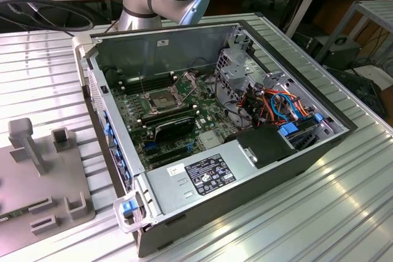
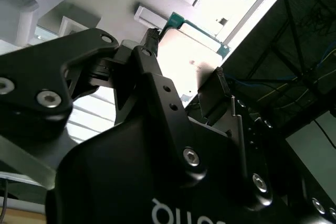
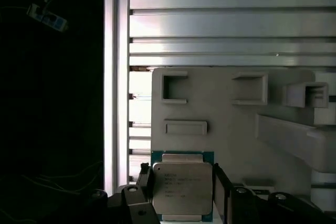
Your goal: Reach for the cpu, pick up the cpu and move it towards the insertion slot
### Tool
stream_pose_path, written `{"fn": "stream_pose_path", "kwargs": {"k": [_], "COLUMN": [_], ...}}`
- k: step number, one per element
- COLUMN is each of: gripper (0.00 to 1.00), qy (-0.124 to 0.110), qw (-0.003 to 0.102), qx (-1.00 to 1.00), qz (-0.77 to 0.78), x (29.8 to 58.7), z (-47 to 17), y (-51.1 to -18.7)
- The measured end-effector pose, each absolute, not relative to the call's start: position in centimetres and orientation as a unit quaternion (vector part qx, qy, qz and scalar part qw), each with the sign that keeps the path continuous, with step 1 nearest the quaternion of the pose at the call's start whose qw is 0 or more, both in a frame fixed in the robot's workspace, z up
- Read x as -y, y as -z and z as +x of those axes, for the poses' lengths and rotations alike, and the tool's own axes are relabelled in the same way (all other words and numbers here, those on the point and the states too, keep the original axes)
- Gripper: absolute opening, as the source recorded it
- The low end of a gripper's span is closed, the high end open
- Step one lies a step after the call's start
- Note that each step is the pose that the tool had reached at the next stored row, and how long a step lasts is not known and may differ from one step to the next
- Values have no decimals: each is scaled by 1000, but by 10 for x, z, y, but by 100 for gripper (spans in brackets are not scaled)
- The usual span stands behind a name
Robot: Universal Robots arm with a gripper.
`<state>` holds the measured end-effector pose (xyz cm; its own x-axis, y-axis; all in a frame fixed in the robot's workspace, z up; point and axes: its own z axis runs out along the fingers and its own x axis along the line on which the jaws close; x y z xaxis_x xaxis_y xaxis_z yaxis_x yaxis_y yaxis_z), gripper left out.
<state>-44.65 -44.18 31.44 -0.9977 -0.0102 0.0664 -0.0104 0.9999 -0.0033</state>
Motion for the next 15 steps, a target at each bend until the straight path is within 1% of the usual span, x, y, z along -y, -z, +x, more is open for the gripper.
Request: {"fn": "stream_pose_path", "kwargs": {"k": [15], "gripper": [55], "qy": [-1], "qw": [45], "qx": [999], "qz": [5], "x": [442], "z": [-444], "y": [-337]}}
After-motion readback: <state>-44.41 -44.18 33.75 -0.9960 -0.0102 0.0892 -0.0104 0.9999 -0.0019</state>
